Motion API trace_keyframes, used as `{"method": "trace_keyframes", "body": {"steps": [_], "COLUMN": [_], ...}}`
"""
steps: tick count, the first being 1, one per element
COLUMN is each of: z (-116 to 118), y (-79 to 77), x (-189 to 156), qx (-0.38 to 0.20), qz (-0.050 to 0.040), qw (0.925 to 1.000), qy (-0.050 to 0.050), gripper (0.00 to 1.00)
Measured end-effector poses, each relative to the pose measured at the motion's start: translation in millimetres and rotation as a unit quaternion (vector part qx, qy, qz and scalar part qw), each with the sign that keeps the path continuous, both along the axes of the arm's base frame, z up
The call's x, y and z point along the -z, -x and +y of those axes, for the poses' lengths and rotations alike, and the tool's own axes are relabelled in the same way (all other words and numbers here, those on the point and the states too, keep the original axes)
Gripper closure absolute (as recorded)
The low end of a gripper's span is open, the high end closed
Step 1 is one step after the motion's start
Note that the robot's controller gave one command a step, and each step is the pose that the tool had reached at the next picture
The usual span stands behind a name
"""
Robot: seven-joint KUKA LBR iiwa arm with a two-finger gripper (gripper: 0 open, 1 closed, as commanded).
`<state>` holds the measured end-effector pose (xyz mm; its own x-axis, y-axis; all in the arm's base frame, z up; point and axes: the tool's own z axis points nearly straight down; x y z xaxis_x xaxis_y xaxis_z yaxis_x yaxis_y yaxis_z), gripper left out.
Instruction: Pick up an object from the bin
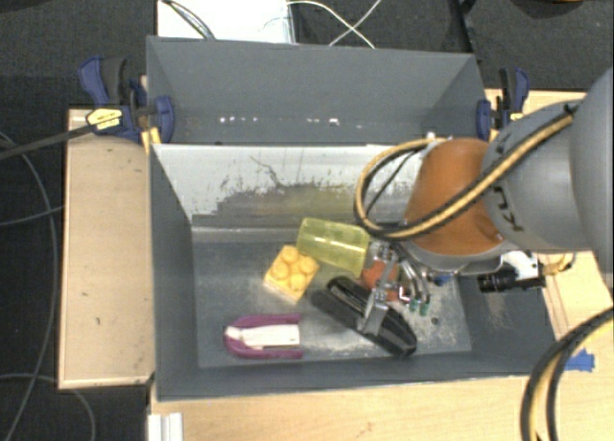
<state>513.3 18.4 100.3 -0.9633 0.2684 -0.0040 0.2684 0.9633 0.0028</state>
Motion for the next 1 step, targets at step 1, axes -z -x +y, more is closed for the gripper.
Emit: {"method": "trace_keyframes", "body": {"steps": [1], "z": [16.3], "y": [29.0], "x": [30.8], "qx": [0.07], "qz": [-0.0025], "qw": [0.9975], "qy": [0.0], "gripper": [0.0]}}
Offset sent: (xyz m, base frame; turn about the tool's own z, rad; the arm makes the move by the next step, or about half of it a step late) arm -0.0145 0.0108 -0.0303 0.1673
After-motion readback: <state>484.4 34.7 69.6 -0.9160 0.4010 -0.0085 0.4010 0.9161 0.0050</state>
